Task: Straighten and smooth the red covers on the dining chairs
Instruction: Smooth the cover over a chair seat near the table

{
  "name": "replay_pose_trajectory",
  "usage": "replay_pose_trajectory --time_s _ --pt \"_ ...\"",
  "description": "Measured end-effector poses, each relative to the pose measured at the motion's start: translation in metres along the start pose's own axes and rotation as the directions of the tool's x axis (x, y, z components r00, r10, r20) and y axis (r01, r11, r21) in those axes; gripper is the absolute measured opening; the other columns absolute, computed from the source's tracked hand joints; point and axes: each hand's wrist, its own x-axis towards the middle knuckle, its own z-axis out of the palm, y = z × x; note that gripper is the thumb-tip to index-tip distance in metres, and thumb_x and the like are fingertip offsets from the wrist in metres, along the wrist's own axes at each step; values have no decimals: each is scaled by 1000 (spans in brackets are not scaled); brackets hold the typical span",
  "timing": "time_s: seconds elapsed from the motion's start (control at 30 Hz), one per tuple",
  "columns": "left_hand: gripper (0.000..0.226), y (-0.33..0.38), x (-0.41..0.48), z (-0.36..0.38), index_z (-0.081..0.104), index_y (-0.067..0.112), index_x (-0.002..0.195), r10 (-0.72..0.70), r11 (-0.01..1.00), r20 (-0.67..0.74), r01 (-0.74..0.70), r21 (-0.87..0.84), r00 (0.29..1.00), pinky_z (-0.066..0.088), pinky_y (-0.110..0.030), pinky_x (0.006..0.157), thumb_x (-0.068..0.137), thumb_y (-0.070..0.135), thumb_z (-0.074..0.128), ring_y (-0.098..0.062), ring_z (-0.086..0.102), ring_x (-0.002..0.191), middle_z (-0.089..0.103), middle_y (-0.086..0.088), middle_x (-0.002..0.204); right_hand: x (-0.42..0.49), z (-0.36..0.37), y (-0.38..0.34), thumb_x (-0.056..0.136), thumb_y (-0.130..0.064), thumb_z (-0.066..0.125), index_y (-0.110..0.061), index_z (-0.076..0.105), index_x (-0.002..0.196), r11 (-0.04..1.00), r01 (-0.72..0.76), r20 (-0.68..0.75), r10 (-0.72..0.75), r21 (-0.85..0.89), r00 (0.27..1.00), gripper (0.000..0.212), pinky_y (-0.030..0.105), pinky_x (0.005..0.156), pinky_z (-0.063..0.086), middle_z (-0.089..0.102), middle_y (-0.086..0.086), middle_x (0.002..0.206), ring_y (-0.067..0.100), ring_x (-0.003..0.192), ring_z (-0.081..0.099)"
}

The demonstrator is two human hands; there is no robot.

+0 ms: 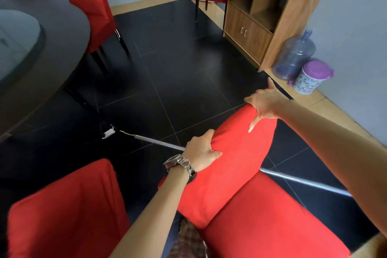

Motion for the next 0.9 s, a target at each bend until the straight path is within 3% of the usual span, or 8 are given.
replay_pose_trajectory --time_s 0.2,0.43,0.53,0.73,0.9 --pt "42 -34 -41 -15 49 22 123 -54 996 -133 45 -75 990 53 -34 76 85 31 65 -18 67 75 70 -3 88 20 -32 -52 52 -84 59 -19 53 114 984 124 -93 -136 -126 986 90 67 109 9 64 -5 104 18 115 52" --pt "52 -52 -63 -14 43 28 135 -207 966 -309 145 -214 928 51 -35 87 87 31 62 -23 67 93 69 -1 99 40 -58 -104 61 -72 65 -22 44 137 982 152 -203 -173 -115 964 93 68 109 6 50 -7 131 18 136 32" --pt "53 -57 -70 -15 44 28 136 -287 933 -345 179 -313 893 52 -35 85 86 29 62 -21 68 88 70 0 96 52 -65 -125 64 -66 66 -21 41 138 975 192 -230 -213 -107 950 91 66 110 11 44 -8 136 16 140 24" --pt "46 -70 -85 -15 48 28 130 -424 875 -419 243 -419 803 54 -29 70 86 28 64 -14 64 62 65 4 69 78 -91 -166 66 -58 70 -18 39 139 929 336 -207 -364 -156 908 89 58 109 25 41 -5 139 18 140 21" --pt "50 -74 -87 -21 42 26 134 -523 819 -424 298 -491 740 54 -35 81 88 28 60 -20 68 77 69 -2 86 97 -106 -198 71 -44 74 -16 40 138 902 402 -201 -428 -159 881 80 50 114 22 39 -4 142 19 144 14"
